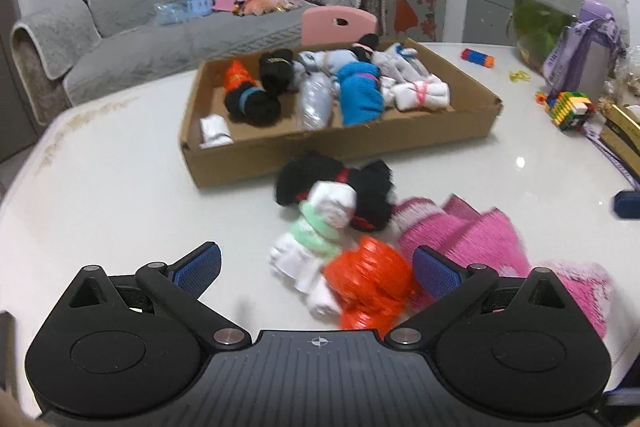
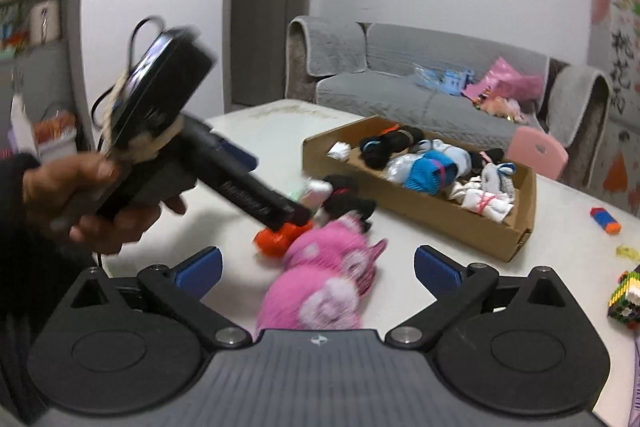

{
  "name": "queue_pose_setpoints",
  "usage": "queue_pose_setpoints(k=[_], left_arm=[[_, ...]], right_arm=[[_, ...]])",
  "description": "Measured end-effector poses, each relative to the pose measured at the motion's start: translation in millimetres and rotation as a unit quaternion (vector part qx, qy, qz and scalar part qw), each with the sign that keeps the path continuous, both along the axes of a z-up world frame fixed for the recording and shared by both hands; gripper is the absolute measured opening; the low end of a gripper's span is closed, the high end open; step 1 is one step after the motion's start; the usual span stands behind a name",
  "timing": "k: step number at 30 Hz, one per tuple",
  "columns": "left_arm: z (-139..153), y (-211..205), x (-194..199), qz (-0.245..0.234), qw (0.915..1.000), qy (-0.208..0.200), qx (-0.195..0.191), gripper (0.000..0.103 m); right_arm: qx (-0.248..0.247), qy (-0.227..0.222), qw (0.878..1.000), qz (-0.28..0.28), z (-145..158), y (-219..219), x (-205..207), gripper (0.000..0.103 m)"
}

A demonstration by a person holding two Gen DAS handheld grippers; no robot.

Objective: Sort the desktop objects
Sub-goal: 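Grasp the pink fuzzy sock with the right tool while the left tool grasps the orange bag bundle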

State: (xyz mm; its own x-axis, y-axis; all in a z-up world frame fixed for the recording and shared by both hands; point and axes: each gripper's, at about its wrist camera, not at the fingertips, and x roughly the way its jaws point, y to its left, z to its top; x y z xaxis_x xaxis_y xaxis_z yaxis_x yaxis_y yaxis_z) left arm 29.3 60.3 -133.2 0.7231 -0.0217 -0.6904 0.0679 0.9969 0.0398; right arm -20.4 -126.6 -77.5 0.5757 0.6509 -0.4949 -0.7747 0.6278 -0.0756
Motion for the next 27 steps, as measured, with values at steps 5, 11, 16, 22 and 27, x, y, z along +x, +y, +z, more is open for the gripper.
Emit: queue_pose_setpoints(k=[5, 11, 16, 22, 27], left_arm=[[-7, -9, -6, -0.011, 0.9999, 0.006, -0.01, 0.102], [-9, -9, -5, -0.011, 0.9997, 0.012, -0.019, 0.102], [-14, -15, -6, -0.015, 0.9996, 0.019, -0.012, 0.102], [-14, -32, -15, -0.028, 0.9996, 0.003, 0.006, 0.102], [-21, -42, 0, -0.027, 0.9996, 0.009, 0.004, 0.102]], right_arm=[[-0.006, 0.008, 1.0, -0.014, -18, 11, 12, 0.102], [-0.002, 0.038, 0.998, -0.044, -36, 14, 35, 0.093], [0.018, 0.064, 0.996, -0.065, -39, -5, 39, 0.064], [0.033, 0.075, 0.992, -0.098, -41, -33, 31, 0.064], [0.027, 0.061, 0.992, -0.104, -43, -35, 27, 0.066]])
